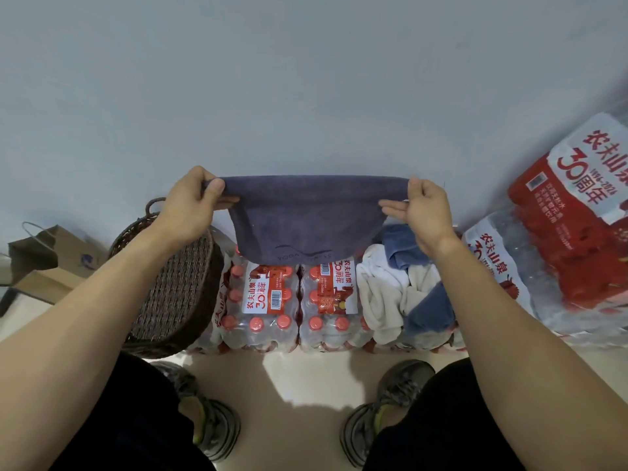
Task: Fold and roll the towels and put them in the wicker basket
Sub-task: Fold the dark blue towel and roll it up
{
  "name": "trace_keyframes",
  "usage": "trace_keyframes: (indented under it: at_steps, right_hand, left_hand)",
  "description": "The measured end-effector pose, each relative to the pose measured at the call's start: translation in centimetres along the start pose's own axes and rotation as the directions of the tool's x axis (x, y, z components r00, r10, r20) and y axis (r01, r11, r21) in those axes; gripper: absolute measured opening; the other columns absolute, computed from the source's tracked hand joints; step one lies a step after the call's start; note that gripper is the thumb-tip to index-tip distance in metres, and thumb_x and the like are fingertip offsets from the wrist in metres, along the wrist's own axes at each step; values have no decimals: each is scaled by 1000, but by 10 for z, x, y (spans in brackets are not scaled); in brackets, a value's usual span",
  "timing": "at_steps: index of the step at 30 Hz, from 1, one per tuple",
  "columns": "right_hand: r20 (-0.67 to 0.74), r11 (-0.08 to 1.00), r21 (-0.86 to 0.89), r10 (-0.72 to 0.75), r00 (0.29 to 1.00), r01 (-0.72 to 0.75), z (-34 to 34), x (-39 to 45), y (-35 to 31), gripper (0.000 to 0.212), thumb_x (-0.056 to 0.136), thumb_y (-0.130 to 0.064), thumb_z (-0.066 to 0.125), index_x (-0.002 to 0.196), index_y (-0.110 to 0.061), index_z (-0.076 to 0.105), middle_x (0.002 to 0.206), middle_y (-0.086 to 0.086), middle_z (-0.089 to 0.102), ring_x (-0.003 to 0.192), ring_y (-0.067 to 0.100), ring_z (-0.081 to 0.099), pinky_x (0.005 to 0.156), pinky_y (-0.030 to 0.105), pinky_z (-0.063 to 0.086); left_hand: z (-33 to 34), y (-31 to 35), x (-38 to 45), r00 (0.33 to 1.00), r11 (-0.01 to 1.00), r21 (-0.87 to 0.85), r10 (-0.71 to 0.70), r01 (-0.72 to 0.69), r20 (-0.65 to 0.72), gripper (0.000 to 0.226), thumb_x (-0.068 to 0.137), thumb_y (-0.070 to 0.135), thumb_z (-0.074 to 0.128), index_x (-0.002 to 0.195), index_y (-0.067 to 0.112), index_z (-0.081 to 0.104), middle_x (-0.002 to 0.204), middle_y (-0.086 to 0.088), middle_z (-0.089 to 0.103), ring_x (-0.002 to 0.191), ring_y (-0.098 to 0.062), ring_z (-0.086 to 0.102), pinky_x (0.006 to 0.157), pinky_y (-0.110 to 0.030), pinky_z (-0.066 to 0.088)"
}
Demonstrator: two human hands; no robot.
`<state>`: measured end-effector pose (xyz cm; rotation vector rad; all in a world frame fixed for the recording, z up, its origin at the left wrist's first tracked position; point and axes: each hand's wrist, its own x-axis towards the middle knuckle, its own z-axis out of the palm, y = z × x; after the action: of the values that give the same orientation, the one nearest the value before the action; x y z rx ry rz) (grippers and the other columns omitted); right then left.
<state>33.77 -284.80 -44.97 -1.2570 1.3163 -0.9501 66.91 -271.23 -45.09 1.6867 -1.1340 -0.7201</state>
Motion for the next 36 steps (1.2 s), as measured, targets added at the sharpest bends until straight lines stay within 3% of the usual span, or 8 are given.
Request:
trace_keyframes:
  at_steps: [6, 10, 12, 14, 17, 22, 29, 36]
  right_hand:
    - [76, 983, -146, -98, 992, 108, -13, -9, 20, 28, 107, -27, 36, 87, -19, 54, 90, 6, 70, 76, 14, 74, 69, 20, 58]
    - [198, 985, -175, 33, 980, 2, -24, -32, 64, 30, 105, -14, 41, 78, -9, 51, 87, 15, 57, 75, 22, 67, 79, 36, 60]
    - [278, 972, -222, 137, 951, -75, -28, -45, 82, 27, 103, -9, 44, 78, -3, 51, 89, 16, 53, 85, 27, 61, 88, 49, 57]
    - [358, 931, -302, 309, 881, -204, -29, -56, 93, 21, 101, -4, 46, 81, -1, 53, 91, 17, 54, 89, 30, 58, 93, 53, 54]
    - [441, 777, -532, 593, 673, -336, -29, -74, 104, 15, 99, -3, 47, 91, -2, 59, 94, 18, 63, 83, 27, 67, 87, 43, 58]
    - [430, 584, -776, 766, 478, -238, -25, -86, 114, 26, 102, -19, 47, 115, -1, 61, 112, 17, 67, 93, 29, 73, 90, 45, 57]
    - [397, 603, -779, 686, 610, -171, -6, -63, 128, 27, 103, -26, 47, 87, -10, 61, 78, 12, 70, 62, 17, 63, 57, 28, 47]
    - [329, 654, -755, 450, 831, -55, 5, -12, 132, 17, 92, -17, 65, 105, -8, 73, 96, 8, 71, 80, 18, 64, 69, 25, 53]
  left_hand:
    - [-18, -13, -22, 989, 954, 276, 89, -119, 116, 16, 102, 20, 46, 86, 23, 48, 112, 5, 70, 102, -13, 63, 88, -26, 50]
    - [-20, -34, -56, 943, 941, 323, -8, -106, 333, 20, 97, 13, 55, 79, 21, 51, 99, 14, 69, 95, 10, 61, 83, -13, 43]
    - [-16, -47, -67, 892, 907, 414, -129, -70, 434, 16, 95, 14, 60, 79, 15, 55, 95, 2, 71, 97, -10, 66, 89, -31, 49]
    - [-10, -56, -76, 814, 860, 507, -258, -52, 521, 16, 93, 14, 63, 78, 13, 58, 96, -7, 72, 99, -23, 66, 93, -40, 49]
    - [-1, -66, -88, 684, 777, 623, -406, -91, 606, 19, 91, 14, 66, 73, 19, 61, 81, 2, 69, 81, -15, 63, 78, -24, 48]
    - [3, -77, -92, 504, 678, 729, -664, 95, 552, 15, 98, 8, 54, 83, 8, 57, 73, -10, 67, 65, -20, 68, 55, -25, 51]
    - [18, -75, -68, 676, 659, 749, -581, 62, 454, 10, 96, 12, 55, 92, 11, 65, 65, -6, 70, 62, -27, 71, 52, -32, 53]
    - [37, -72, -15, 780, 539, 842, -532, 13, 329, 15, 92, 6, 54, 89, 10, 68, 70, -8, 72, 56, -16, 68, 61, -28, 55]
